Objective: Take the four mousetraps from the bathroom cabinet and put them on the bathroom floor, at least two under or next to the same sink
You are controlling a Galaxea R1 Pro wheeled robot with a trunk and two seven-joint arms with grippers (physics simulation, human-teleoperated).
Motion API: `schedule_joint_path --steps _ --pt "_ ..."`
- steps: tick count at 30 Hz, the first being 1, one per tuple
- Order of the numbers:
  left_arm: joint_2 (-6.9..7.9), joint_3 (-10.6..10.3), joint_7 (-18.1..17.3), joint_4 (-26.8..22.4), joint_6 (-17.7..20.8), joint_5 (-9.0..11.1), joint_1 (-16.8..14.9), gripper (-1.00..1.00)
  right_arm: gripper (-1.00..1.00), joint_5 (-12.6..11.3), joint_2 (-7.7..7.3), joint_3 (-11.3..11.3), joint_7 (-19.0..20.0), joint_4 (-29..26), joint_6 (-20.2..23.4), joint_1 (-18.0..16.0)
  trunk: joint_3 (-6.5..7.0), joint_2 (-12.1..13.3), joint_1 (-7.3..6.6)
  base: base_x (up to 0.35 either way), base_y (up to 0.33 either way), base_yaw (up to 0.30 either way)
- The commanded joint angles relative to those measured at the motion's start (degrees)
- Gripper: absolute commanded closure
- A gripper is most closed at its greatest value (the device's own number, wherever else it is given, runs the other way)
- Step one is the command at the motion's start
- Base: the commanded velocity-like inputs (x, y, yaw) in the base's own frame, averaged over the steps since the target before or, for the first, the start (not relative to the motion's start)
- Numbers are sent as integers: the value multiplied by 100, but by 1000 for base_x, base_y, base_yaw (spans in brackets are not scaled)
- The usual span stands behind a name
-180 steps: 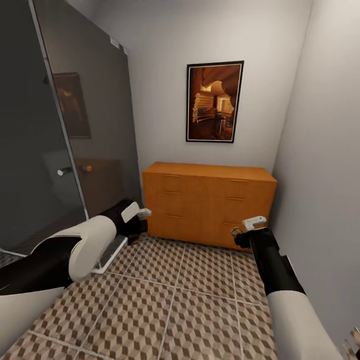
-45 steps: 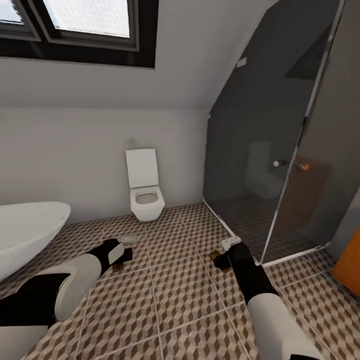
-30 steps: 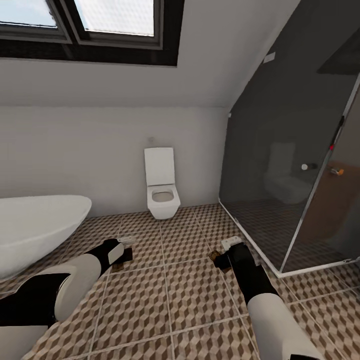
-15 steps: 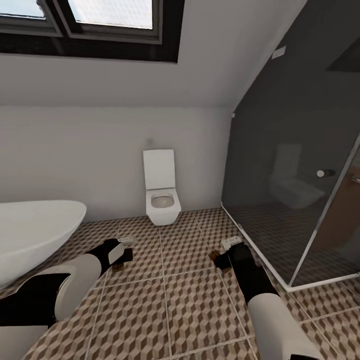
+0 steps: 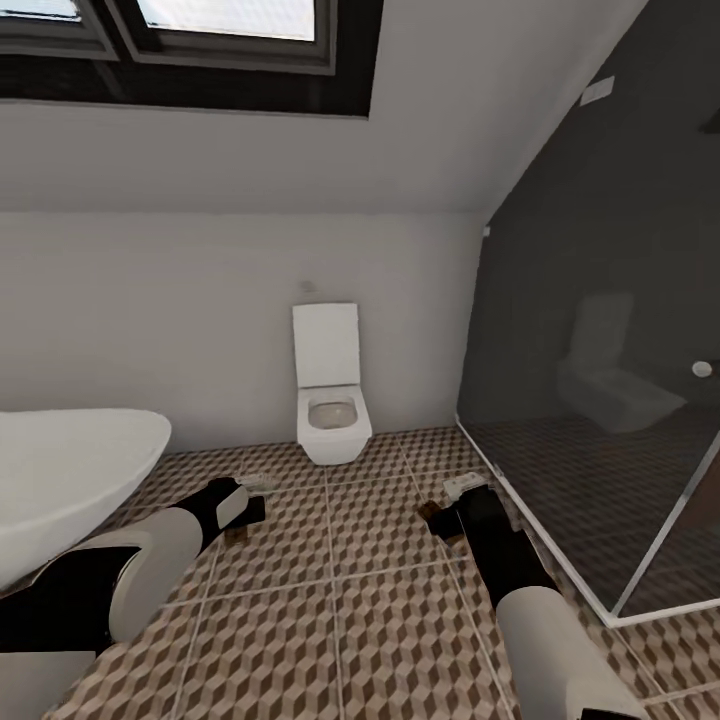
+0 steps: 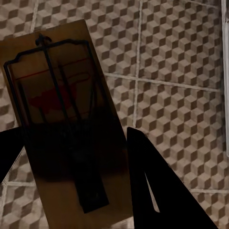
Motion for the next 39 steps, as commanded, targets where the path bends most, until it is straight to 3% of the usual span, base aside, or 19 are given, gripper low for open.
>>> schedule_joint_path --steps 1,16,39 --pt "-3 19 26 -4 14 23 -5 100 100 63 4 -21 27 -10 5 -3 -6 -3 2 222 0 241" --pt "-27 19 35 -10 -8 15 -5 100 100 66 -2 -22 37 -4 -23 -3 -6 -3 2 35 -9 258" --pt "-21 19 29 -10 -11 13 -5 100 100 51 -2 -22 33 -4 -50 -3 -6 -3 2 0 -220 17"
